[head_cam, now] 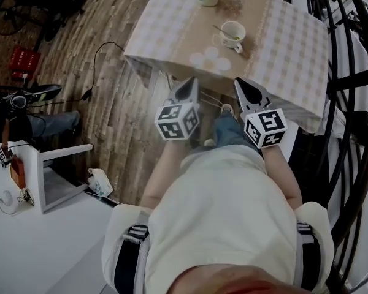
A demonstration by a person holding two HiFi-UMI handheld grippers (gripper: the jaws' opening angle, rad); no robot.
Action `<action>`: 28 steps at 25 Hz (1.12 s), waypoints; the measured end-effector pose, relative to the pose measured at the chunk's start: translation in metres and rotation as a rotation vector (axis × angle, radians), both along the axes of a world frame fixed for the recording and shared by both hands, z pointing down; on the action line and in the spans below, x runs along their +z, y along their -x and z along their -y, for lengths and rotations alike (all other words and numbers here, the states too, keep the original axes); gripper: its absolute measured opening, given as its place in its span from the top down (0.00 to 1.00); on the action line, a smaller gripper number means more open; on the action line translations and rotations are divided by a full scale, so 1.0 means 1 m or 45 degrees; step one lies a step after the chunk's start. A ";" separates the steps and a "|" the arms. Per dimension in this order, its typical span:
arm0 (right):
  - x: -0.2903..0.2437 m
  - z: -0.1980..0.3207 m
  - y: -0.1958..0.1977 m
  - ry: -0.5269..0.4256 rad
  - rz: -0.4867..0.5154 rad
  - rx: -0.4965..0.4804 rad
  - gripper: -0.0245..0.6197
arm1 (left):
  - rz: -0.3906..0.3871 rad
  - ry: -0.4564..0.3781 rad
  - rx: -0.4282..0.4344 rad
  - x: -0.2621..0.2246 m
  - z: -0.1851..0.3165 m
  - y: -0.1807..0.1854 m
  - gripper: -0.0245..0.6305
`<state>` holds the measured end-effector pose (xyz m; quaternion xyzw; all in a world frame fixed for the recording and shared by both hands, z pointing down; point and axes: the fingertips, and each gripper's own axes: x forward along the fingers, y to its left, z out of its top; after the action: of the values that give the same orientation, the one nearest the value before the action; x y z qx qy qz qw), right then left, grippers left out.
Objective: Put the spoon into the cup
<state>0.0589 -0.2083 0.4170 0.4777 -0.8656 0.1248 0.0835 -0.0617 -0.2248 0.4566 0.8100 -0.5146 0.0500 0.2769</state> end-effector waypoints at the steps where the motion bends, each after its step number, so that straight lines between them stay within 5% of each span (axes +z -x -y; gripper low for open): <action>1: -0.002 -0.004 0.003 -0.007 -0.004 -0.005 0.96 | -0.003 -0.005 0.003 -0.002 -0.005 0.003 0.96; 28: -0.014 -0.077 0.026 -0.071 -0.002 0.011 0.96 | -0.016 -0.060 0.042 -0.017 -0.079 0.029 0.96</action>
<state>0.0325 -0.1317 0.4032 0.4839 -0.8665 0.1006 0.0704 -0.0908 -0.1458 0.4401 0.8250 -0.5004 0.0372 0.2601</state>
